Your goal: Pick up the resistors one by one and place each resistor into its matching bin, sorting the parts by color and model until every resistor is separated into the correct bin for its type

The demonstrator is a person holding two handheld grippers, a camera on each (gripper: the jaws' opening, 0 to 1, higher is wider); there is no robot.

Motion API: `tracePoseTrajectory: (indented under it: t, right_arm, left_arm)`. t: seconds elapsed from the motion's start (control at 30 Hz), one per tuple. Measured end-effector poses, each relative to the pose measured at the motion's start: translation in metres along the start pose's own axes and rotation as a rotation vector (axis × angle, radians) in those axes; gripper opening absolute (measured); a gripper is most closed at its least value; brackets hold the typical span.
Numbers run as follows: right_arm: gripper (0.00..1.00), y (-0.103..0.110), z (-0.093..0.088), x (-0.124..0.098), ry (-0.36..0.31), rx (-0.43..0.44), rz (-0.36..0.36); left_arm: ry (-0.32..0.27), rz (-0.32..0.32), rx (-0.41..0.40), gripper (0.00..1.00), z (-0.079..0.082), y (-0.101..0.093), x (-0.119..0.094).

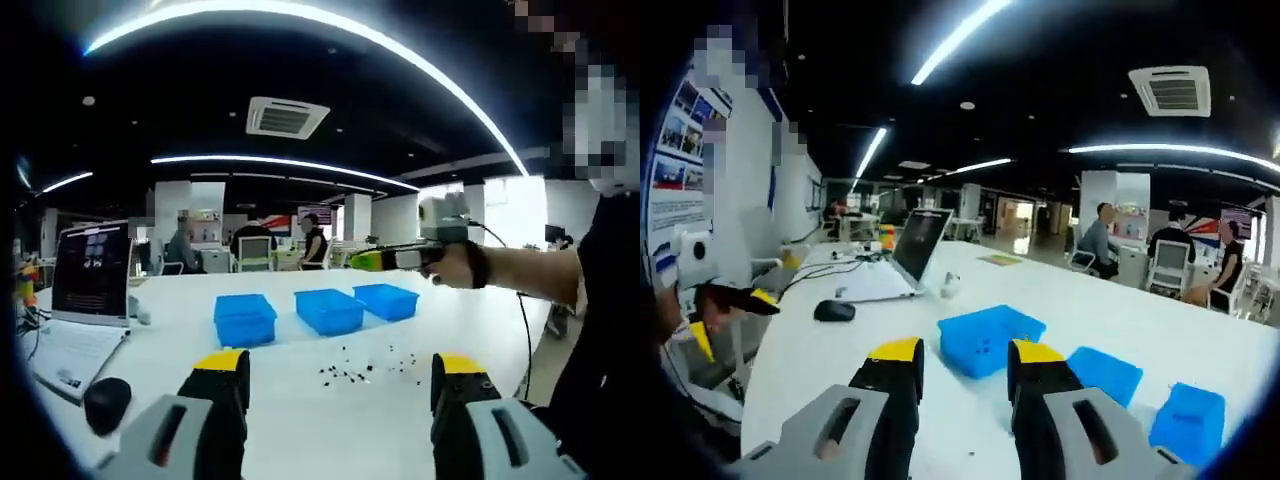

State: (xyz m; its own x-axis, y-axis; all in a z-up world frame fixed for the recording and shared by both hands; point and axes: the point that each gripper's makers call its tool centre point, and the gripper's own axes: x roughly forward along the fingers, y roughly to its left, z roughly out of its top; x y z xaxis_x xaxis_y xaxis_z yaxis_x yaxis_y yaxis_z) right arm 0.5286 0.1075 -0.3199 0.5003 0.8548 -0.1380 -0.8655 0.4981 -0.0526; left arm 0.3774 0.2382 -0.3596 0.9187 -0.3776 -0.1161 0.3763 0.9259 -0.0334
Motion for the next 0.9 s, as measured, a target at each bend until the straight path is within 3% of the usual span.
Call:
tracePoseTrajectory:
  t: [0.13,0.2,0.5,0.67,0.9]
  right_arm:
    - [0.35,0.013,-0.022,-0.057,0.001,0.038,-0.043]
    - [0.35,0.013,-0.032,-0.089,-0.009,0.044,-0.114]
    - [0.34,0.025,-0.061,-0.186,0.020,0.135,-0.291]
    - [0.34,0.027,-0.061,-0.200,0.047,0.134,-0.317]
    - [0.28,0.036,-0.065,-0.180,0.182,0.096,-0.187]
  left_arm:
    - [-0.003,-0.028,0.005,0.74,0.002,-0.005,0.010]
    - [-0.002,-0.037,0.008,0.74,0.003,-0.007,0.014]
    - [0.022,-0.074,0.031,0.75,0.000,-0.016,0.016]
    - [0.031,-0.079,0.030,0.75,-0.004,-0.017,0.016]
    - [0.034,-0.076,0.029,0.75,-0.005,-0.018,0.010]
